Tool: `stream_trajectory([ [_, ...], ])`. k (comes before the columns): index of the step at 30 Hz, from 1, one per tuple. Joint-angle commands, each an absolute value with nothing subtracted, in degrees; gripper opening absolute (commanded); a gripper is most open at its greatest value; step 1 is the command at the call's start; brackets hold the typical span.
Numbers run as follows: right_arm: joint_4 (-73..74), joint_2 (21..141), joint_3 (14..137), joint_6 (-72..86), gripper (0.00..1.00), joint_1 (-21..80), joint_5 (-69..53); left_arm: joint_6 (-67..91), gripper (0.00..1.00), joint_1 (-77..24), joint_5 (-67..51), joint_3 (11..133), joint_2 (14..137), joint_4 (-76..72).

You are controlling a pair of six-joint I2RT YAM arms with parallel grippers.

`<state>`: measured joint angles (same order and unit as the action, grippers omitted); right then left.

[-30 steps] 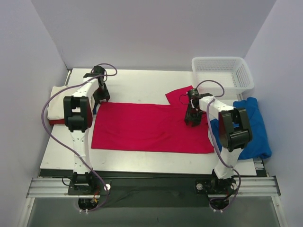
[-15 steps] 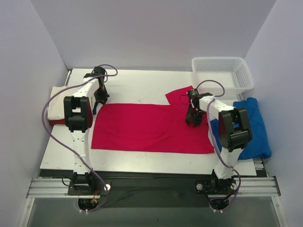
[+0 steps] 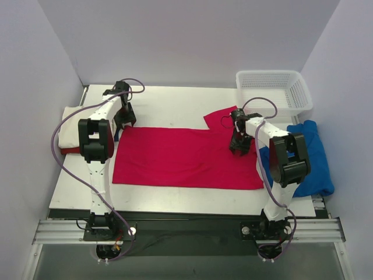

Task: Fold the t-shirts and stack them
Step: Grap the side of the flattened tshirt furthest away from the robot with both arms

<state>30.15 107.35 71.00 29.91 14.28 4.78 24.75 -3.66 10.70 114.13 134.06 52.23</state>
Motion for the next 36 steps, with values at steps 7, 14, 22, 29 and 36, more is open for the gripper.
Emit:
stream_trajectory([
  [7, 33.6, 104.6, 68.3, 29.6, 0.33, 13.8, 8.5, 24.3, 0.58, -3.8, 13.0, 123.6, 135.1, 54.6],
  [14, 33.5, 104.9, 68.6, 30.0, 0.32, 13.7, 8.5, 24.4, 0.56, -3.8, 12.9, 123.2, 136.0, 55.6],
  [22, 33.6, 104.7, 68.5, 30.0, 0.32, 13.8, 8.6, 25.1, 0.55, -4.0, 11.3, 122.0, 136.6, 55.7],
  [29, 33.7, 104.3, 68.2, 30.1, 0.31, 13.7, 8.6, 25.6, 0.5, -4.0, 10.4, 121.5, 138.1, 55.9],
  [36, 33.7, 104.1, 67.4, 30.7, 0.3, 13.7, 8.7, 25.7, 0.5, -4.0, 11.2, 118.7, 137.8, 55.3],
])
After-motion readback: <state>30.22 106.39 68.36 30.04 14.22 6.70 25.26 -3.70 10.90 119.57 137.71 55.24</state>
